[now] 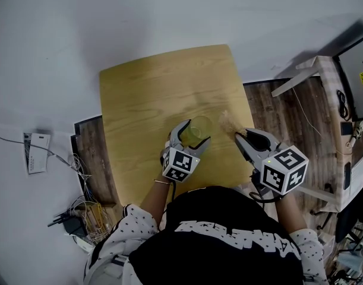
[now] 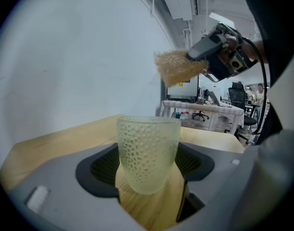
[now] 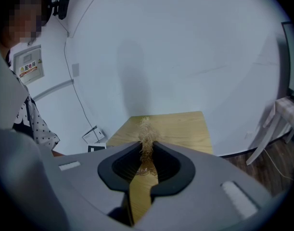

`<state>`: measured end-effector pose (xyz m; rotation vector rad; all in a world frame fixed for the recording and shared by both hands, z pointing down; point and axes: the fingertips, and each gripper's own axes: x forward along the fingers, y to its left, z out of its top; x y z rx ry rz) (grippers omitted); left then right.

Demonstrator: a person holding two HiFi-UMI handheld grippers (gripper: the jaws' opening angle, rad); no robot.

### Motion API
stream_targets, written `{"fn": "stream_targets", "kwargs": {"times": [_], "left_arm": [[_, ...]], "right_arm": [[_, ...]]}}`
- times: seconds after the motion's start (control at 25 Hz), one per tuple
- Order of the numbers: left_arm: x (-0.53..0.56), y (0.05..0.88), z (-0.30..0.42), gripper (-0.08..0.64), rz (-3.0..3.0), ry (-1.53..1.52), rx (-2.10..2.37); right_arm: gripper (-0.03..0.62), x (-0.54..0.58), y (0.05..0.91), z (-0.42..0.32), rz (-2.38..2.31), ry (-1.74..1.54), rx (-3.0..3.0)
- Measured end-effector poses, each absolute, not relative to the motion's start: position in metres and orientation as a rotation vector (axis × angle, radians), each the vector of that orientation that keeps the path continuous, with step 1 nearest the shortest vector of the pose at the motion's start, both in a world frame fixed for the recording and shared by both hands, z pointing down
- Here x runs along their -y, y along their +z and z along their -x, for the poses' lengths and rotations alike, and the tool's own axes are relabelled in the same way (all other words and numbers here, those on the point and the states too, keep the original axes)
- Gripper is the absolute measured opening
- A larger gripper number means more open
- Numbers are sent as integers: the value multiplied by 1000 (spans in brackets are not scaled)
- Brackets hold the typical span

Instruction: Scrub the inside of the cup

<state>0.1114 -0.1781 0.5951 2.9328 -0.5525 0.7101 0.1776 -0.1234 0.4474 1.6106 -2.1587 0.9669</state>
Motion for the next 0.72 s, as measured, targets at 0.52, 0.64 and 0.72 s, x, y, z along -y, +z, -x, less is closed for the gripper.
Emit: {"fn": "stream_targets", "kwargs": {"times": [0.52,0.64,0.72], "left_arm": [[181,602,-105,365,-2905,757,600],[181,605,-103,367,-2893,765,611],[180,607,-102,374,-2896,783,612]], "right_arm": [[80,123,447,-176,-1605,964,2166],[80,123,447,-174,-1597,971,2174],[80,123,446,-174,-1594,971,2179]]}}
